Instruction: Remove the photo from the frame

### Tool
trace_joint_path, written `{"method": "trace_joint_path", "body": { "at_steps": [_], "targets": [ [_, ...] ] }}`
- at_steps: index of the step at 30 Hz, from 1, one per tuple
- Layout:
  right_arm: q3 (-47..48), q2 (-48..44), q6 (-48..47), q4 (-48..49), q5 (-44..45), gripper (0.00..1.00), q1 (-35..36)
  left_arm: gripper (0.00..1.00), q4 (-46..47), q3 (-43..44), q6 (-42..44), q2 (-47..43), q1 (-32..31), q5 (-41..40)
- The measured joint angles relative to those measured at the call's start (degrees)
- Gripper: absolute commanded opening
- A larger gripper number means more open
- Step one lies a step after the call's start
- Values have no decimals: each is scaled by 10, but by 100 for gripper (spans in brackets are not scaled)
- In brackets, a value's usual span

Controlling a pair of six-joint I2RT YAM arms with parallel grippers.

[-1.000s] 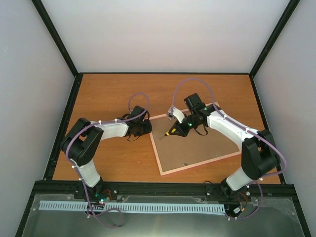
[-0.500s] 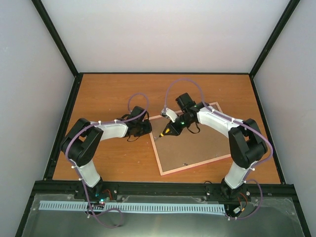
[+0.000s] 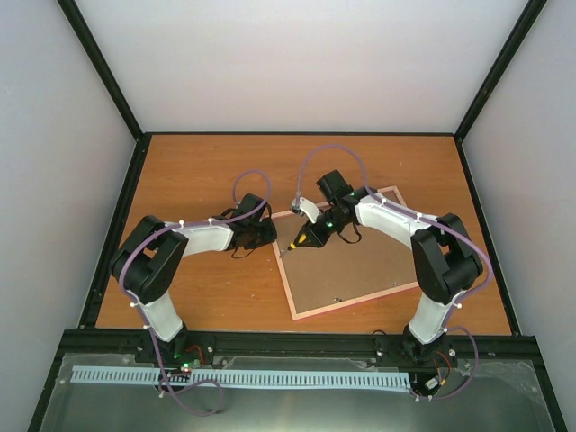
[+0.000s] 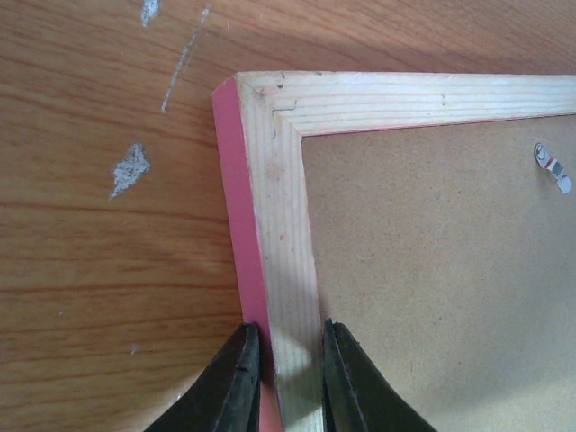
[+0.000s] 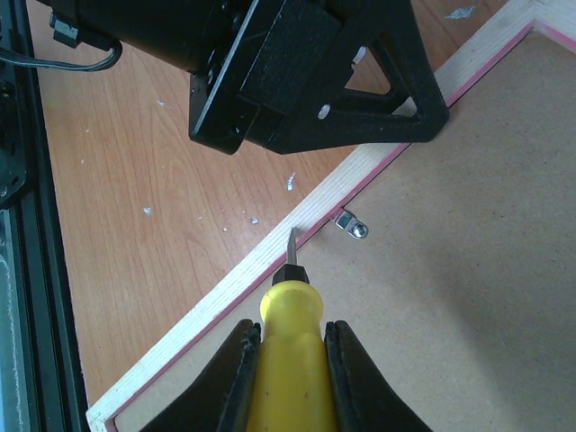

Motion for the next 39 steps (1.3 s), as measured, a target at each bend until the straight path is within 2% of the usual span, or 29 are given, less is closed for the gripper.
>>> {"method": "trace_joint_path", "body": {
  "at_steps": [10, 39],
  "targets": [
    [8, 0, -20, -18, -22, 3, 0, 1, 0, 0, 0, 0, 0, 0],
    [18, 3, 0, -5, 54, 3, 0, 1, 12, -9, 0, -3, 0, 0]
  ]
}}
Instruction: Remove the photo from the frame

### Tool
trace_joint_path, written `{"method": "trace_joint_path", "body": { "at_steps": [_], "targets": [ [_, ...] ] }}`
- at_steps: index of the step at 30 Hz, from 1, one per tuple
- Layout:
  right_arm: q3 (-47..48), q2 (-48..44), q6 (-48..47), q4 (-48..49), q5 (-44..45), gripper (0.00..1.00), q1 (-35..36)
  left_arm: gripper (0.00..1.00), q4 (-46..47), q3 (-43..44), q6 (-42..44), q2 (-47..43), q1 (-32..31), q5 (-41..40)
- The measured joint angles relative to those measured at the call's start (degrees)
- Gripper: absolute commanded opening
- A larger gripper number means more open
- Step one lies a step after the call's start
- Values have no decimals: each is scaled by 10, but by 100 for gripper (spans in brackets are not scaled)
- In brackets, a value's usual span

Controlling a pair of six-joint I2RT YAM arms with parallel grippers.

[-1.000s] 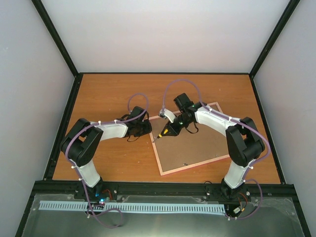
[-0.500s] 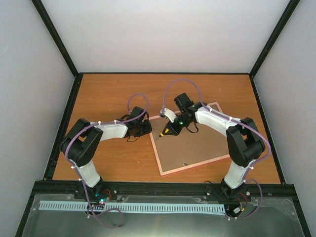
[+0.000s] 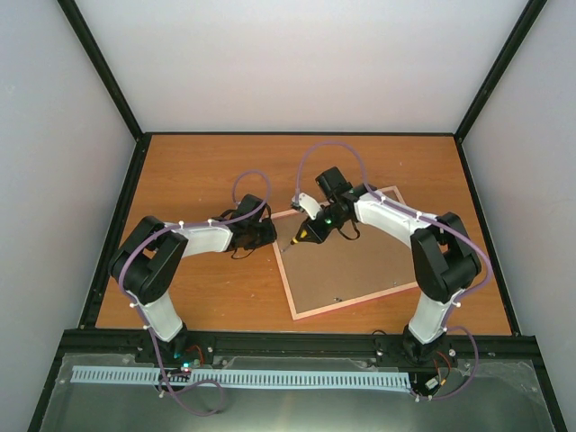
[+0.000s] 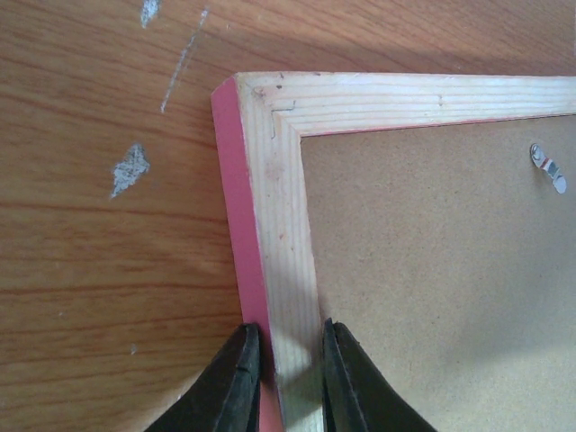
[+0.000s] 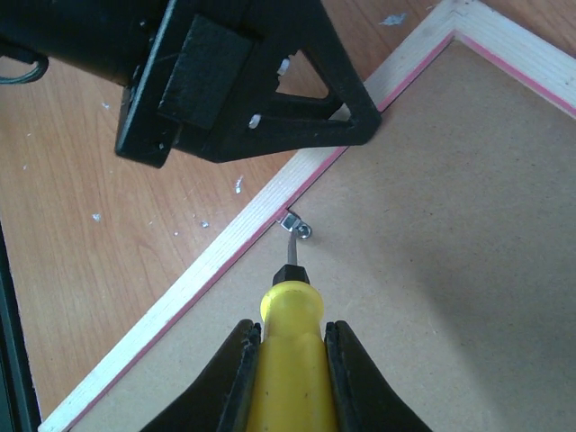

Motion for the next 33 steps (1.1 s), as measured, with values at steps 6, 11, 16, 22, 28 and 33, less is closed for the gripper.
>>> {"method": "trace_joint_path", "body": {
  "at_steps": [6, 11, 16, 22, 28, 33],
  "targets": [
    [11, 11, 7, 0, 2, 3, 0, 1, 0, 0, 0, 0, 0, 0],
    [11, 12, 6, -2, 0, 3, 0, 1, 1, 0, 0, 0, 0, 0],
    [14, 15, -5, -6, -20, 3, -3, 1, 1, 0, 0, 0, 0, 0],
    [14, 19, -15, -18, -40, 3, -2, 1, 1, 0, 0, 0, 0, 0],
    [14, 21, -9, -14, -32, 3, -1, 1, 1, 0, 0, 0, 0, 0],
    [14, 21, 14, 0, -10, 3, 0, 1, 1, 0, 0, 0, 0, 0]
  ]
}}
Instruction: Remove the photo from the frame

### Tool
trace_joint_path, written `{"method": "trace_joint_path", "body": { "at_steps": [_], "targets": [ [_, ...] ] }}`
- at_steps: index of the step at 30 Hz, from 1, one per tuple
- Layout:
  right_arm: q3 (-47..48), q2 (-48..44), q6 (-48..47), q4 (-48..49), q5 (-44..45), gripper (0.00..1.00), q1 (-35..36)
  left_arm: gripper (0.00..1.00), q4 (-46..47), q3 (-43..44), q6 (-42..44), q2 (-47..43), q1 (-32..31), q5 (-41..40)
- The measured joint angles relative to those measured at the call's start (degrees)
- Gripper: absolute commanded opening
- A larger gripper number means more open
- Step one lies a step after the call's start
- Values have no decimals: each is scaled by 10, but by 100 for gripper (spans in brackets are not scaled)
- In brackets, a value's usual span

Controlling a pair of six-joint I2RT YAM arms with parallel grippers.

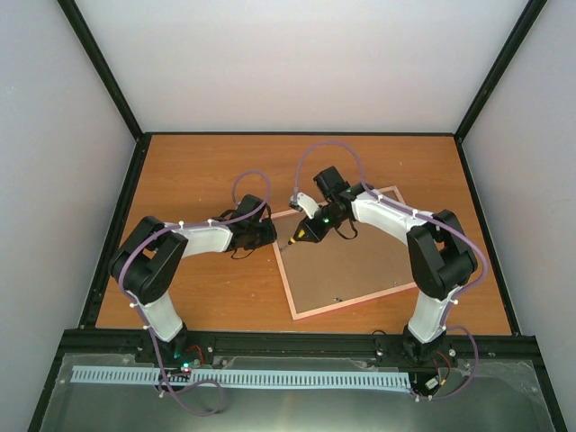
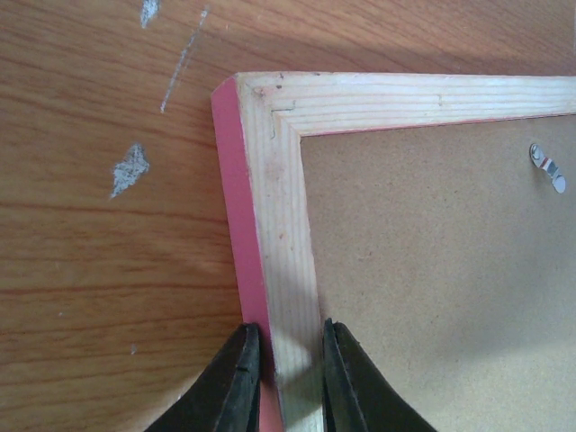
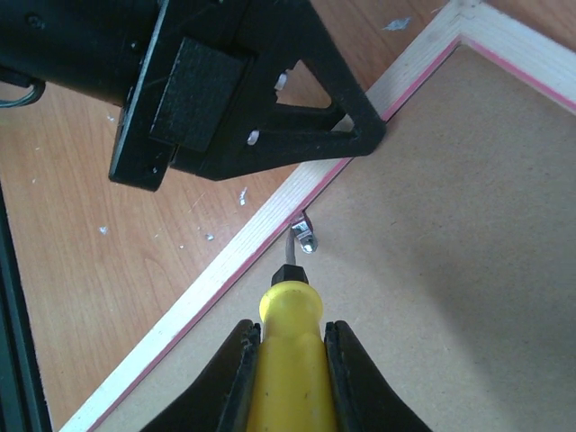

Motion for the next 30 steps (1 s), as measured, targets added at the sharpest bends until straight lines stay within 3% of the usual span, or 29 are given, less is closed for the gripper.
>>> {"method": "trace_joint_path", "body": {
  "at_steps": [10, 14, 19, 21, 24, 25, 30],
  "targets": [
    [1, 0, 37, 26, 37, 3, 4, 1, 1, -1, 0, 0, 0, 0],
    [7, -16, 53, 24, 102, 3, 2, 1, 0, 0, 1, 0, 0, -1],
    [-10, -80, 59, -9, 141, 3, -90, 1, -31, 15, 15, 0, 2, -8],
    [-17, -109, 56, -16, 139, 3, -140, 12, -58, 32, 27, 4, 8, -14],
    [-44, -156, 50, -18, 127, 3, -204, 51, -102, 68, 55, 19, 27, -20],
    [-52, -167, 47, -20, 123, 3, -220, 57, -116, 82, 69, 25, 37, -25],
    [-100, -225, 28, -22, 100, 3, -309, 67, -181, 162, 105, 27, 81, -66]
  ]
}}
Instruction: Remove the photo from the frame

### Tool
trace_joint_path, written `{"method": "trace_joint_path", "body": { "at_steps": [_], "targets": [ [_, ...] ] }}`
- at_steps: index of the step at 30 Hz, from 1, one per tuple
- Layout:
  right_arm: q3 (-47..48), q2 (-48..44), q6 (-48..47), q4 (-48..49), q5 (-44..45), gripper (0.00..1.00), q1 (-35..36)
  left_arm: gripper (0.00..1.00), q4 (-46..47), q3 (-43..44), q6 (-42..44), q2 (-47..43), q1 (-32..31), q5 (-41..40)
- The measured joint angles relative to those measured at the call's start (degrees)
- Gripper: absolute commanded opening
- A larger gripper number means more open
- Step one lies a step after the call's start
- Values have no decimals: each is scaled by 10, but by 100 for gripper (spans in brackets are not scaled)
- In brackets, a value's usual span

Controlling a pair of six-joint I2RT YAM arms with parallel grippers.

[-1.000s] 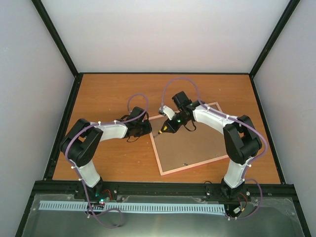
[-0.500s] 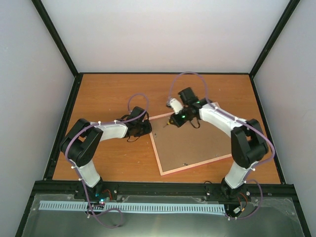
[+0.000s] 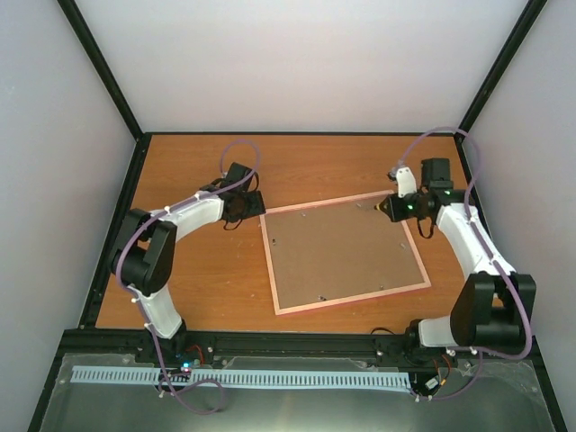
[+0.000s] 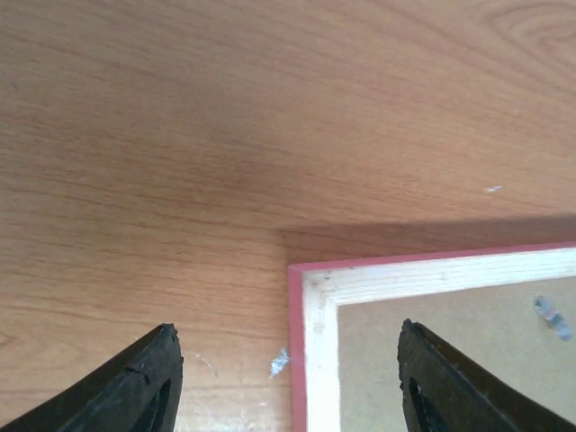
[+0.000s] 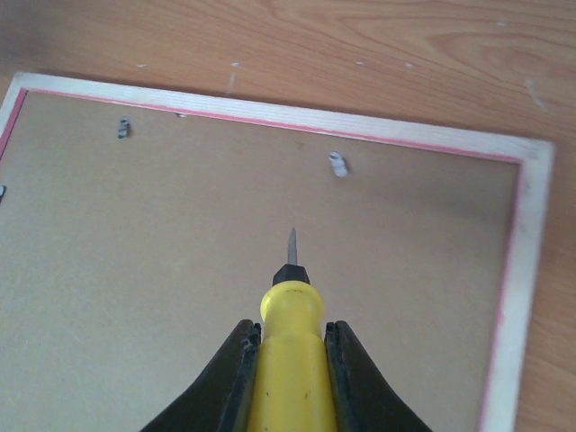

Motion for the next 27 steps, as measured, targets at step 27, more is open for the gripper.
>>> {"method": "trace_joint_path", "body": {
  "at_steps": [27],
  "targets": [
    [-9, 50, -279, -90, 136, 3, -215, 41, -86, -192, -71, -151, -184, 42]
  ]
}}
